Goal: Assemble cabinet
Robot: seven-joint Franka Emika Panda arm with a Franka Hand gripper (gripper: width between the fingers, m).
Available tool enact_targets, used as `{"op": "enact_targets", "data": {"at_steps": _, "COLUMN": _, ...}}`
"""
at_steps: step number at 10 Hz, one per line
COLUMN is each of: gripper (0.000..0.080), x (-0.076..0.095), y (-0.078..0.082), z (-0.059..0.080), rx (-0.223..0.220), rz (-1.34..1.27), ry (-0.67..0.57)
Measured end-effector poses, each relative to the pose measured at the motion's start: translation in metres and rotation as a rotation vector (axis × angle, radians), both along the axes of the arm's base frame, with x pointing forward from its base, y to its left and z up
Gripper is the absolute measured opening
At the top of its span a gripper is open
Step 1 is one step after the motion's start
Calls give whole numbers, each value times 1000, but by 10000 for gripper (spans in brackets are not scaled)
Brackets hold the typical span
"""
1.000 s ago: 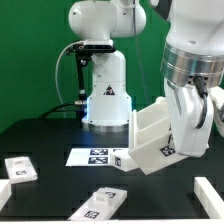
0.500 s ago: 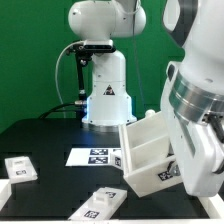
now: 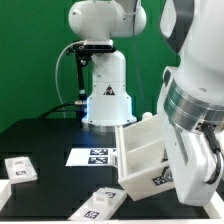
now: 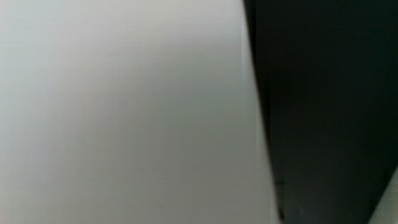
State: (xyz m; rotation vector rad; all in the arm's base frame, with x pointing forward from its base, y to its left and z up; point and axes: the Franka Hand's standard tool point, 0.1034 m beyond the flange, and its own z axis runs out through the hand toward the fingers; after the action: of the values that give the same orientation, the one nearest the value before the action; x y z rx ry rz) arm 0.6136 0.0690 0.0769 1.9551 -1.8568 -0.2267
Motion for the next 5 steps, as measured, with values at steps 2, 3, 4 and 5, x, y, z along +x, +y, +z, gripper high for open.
{"op": "enact_targets", "data": {"at_steps": 2, "gripper": 90, "x": 5, "y": -3, "z": 5, "rx": -16, "rz": -14, "ry": 49}}
{"op": "enact_targets", "data": {"at_steps": 3, "gripper": 90, "x": 14, "y": -2, "z": 3, "rx": -15, "rz": -8, "ry": 26}}
{"op": "enact_targets", "data": {"at_steps": 4, "gripper": 90, "x": 14, "y": -1, "z": 3, "rx": -15, "rz": -7, "ry": 25}}
{"op": "enact_targets", "data": {"at_steps": 5, "gripper": 90, "x": 13, "y": -1, "z": 2, "rx": -15, "rz": -7, "ry": 25}}
